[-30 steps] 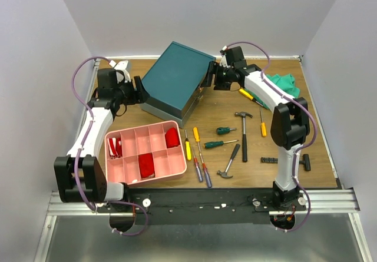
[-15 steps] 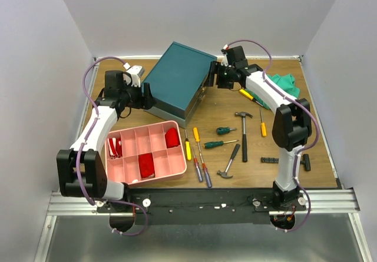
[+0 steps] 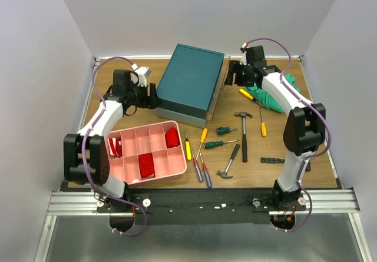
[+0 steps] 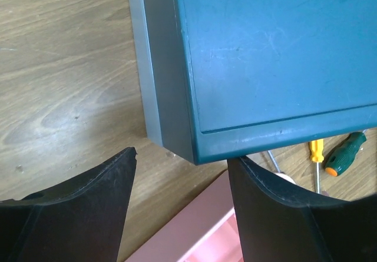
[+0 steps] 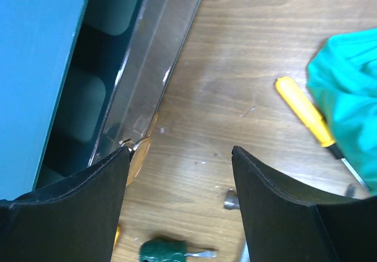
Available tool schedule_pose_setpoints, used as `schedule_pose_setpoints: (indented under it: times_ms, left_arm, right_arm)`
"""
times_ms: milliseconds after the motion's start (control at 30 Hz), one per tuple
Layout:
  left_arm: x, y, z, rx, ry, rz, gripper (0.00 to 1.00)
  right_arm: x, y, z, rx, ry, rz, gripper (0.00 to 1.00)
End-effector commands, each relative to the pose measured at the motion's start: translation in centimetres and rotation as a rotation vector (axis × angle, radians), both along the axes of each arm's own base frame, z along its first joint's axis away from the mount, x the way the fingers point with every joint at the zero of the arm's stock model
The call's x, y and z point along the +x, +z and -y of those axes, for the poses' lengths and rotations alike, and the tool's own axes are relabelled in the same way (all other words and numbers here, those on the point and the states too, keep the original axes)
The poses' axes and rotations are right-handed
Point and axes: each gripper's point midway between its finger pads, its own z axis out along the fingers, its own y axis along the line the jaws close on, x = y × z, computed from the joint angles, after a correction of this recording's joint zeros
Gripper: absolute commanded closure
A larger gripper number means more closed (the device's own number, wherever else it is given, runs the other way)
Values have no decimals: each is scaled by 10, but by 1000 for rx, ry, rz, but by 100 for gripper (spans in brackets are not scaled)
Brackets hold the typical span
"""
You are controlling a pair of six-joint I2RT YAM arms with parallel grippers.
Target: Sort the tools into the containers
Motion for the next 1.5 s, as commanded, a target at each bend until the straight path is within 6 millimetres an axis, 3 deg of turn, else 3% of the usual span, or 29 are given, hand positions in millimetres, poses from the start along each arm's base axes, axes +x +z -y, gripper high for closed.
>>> schedule_pose_setpoints:
  times_ms: [0,233,367,500,700,867,1000,1067,1133,1300,1467]
  left_arm:
    - [24,21,9,-29,15,55,28]
    - [11,50,-4,36,38,166,27]
    - [11,42,-1,22,32,145,26]
    - [25,40,1,4,40,150,26]
    - [49,41,-7,35,76,179,27]
    - [51,53,-7,19,91,190,26]
    - [47,66,-8,13,93,208,26]
    - [46,72,-8,12,97,219,26]
    - [45,73,-9,6,108,218,26]
    - [39,76,-10,-8,127,217,26]
    - [34,69,-13,15,136,193,26]
  right_arm:
    - [-22,-38,38,-192,-4,-108,23]
    - [-33,-37,59,-231,-21,-115,23]
    - [-42,-38,75,-251,-34,-121,23]
    - [-47,-33,86,-271,-32,-110,23]
    - [-63,-17,102,-293,-24,-97,21]
    - [-67,19,95,-269,82,2,18]
    - [-82,30,104,-294,82,16,18]
    - [-95,20,106,-291,89,-8,18]
    - [-105,23,107,-291,109,17,18]
    - [-145,-38,136,-369,60,-221,20]
    - [-159,-77,140,-384,91,-314,24]
